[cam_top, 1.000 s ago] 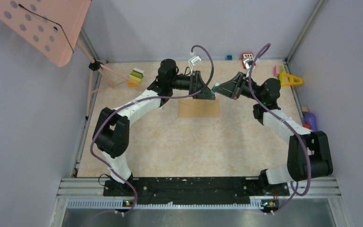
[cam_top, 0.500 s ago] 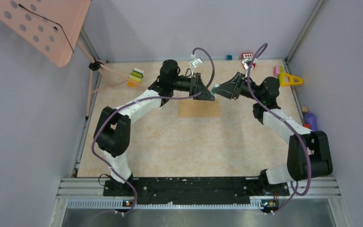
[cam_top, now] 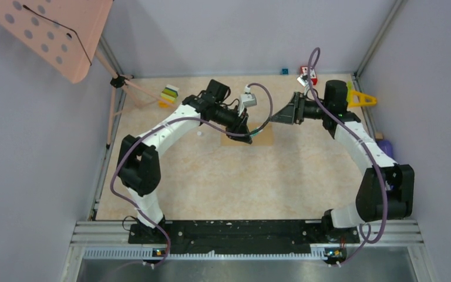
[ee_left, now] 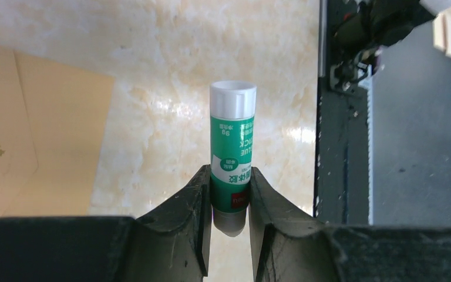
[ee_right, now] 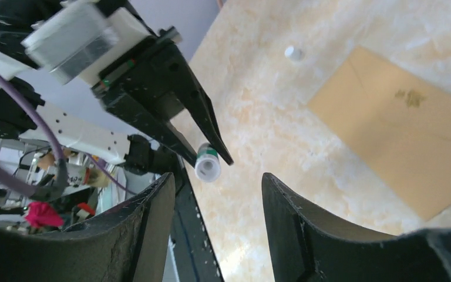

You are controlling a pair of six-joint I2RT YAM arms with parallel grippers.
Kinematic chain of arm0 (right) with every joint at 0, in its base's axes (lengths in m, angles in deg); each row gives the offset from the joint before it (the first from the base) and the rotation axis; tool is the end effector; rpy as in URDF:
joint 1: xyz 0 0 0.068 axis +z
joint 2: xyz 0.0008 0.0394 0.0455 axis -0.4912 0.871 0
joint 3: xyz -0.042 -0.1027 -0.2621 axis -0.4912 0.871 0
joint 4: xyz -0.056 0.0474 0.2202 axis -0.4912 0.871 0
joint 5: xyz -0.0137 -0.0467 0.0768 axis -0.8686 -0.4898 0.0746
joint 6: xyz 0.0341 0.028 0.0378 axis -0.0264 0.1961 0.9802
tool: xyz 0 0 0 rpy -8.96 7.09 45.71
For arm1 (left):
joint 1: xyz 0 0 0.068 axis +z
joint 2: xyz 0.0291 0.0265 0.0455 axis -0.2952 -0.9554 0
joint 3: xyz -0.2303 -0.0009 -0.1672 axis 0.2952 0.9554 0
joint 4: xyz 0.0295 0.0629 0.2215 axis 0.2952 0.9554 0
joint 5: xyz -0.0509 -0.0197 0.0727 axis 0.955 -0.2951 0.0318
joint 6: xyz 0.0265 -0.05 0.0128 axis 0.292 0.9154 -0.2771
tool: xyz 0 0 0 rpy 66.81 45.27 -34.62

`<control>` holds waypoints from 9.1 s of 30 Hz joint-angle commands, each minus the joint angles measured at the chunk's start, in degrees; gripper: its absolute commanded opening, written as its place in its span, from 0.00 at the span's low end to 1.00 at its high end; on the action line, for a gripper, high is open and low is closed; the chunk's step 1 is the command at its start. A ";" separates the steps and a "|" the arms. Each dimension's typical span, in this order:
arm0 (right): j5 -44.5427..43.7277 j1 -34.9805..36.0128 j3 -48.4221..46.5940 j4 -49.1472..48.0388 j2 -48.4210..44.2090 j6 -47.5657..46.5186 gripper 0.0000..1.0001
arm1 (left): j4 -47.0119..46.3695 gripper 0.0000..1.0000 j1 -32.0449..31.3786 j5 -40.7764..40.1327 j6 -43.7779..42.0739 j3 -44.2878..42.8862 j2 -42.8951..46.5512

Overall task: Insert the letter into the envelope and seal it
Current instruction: Screw the solid glue.

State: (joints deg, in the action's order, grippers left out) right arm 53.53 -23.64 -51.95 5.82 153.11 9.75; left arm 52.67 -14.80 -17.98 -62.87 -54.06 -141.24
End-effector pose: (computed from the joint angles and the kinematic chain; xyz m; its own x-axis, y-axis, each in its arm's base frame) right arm 0.2808 0.0660 0.3356 -0.7114 0.1217 -0.6922 -0.6287 0.3301 0.7041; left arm 0.2986 -0.2269 0.3104 -0.4375 0.4250 -0.7924 0.8911 0.0866 -0.4455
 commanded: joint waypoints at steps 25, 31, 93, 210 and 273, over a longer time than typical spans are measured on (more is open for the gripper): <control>0.67 7.19 -2.28 20.13 7.53 -12.61 0.46 | 12.53 0.17 -6.35 -11.89 -15.87 -2.25 -0.76; -0.33 8.13 -1.63 20.01 7.38 -13.10 0.47 | 12.28 0.16 -6.36 -11.94 -15.73 -2.22 -0.96; 4.86 8.36 -0.82 16.99 6.34 -14.56 0.00 | 16.21 0.56 -0.40 11.15 -11.13 -7.64 -7.18; 12.71 5.45 6.65 10.32 15.87 -2.39 0.37 | 8.75 0.10 -11.19 -20.94 -12.54 -2.92 -0.52; 23.36 -2.04 5.56 40.93 -1.77 -55.87 0.49 | 13.17 0.10 -4.80 3.76 -8.91 -5.76 -3.32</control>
State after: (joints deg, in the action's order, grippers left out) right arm 69.29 -24.19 -40.80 37.01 146.51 -46.51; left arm 68.69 -20.00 -13.13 -72.95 -59.96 -149.13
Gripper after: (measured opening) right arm 0.502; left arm 0.277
